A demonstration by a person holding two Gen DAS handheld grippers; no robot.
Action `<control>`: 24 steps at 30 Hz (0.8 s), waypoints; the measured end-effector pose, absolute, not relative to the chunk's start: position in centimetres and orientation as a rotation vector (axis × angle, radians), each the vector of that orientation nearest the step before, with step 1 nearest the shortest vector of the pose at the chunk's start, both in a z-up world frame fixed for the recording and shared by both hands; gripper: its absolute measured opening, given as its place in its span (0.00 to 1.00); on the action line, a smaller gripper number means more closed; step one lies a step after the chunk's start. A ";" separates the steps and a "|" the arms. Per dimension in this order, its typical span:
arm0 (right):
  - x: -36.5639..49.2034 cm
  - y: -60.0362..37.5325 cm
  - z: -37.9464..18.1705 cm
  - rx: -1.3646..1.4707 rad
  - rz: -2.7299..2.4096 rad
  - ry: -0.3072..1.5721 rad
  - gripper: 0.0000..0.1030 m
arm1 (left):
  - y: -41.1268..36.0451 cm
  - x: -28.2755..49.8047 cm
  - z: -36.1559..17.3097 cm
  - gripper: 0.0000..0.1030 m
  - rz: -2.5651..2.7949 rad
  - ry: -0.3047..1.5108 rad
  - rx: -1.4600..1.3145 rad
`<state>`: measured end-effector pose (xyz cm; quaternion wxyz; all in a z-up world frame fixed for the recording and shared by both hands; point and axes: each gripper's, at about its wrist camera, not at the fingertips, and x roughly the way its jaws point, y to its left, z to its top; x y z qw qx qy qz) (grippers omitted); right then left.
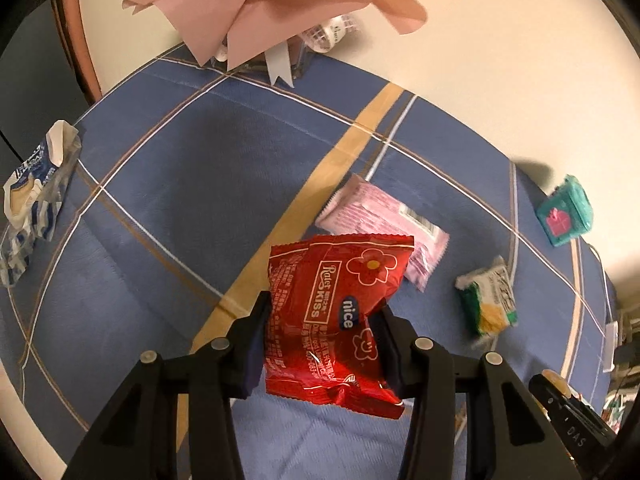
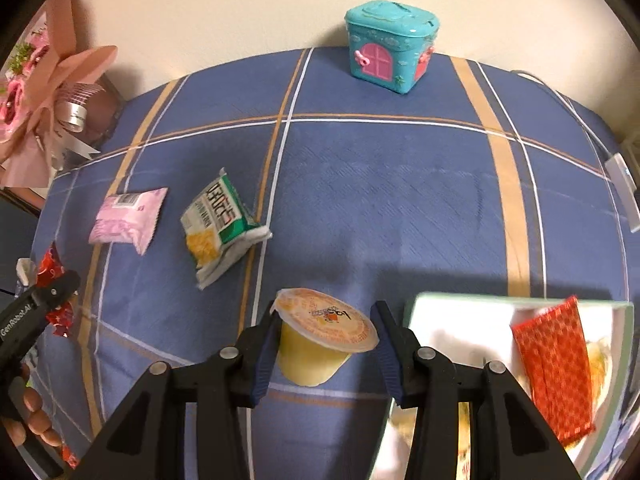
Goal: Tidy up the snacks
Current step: 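Carry the red wafer pack and pudding cup into the tray and release both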
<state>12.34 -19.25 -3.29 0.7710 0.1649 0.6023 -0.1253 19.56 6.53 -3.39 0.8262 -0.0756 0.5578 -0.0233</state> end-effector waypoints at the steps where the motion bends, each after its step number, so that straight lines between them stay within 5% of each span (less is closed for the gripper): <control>1: 11.8 -19.1 -3.0 0.365 -0.267 1.303 0.46 | 6.5 19.3 -3.1 0.48 -0.056 1.183 -0.159; 24: 2.7 -18.1 0.5 0.415 -0.334 1.245 0.46 | 2.0 10.2 1.3 0.48 -0.154 1.094 0.028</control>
